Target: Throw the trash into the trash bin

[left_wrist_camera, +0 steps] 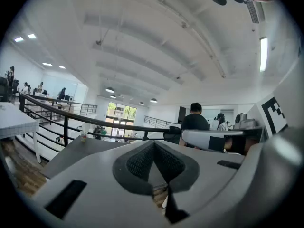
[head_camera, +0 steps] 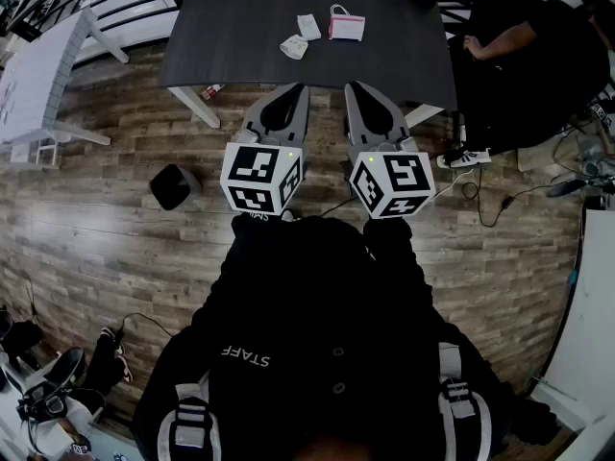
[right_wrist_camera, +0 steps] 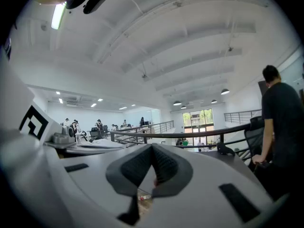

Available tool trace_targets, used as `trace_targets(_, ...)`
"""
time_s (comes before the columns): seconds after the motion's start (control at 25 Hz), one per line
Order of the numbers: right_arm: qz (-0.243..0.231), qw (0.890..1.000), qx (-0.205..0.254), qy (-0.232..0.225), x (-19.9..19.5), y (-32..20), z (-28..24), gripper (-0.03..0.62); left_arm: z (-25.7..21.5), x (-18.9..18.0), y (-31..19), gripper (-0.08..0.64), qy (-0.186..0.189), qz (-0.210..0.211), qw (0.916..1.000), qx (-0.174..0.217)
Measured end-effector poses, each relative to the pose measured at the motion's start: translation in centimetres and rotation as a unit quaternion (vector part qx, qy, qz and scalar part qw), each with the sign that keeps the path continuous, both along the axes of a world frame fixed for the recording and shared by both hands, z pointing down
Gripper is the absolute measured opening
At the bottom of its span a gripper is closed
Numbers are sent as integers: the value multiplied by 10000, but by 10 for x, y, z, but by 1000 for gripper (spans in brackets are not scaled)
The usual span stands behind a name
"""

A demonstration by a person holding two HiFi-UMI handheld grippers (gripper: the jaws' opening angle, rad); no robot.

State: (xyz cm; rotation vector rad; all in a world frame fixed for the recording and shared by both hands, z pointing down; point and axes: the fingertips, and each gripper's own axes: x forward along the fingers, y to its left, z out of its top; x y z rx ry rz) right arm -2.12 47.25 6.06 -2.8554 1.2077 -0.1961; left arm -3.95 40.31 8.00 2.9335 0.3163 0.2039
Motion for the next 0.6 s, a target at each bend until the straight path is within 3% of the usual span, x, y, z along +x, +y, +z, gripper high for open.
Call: trace_targets(0.6, 36, 9997, -63, -218, 3, -32, 28, 15, 36, 2, -32, 0, -306, 128, 9993, -180)
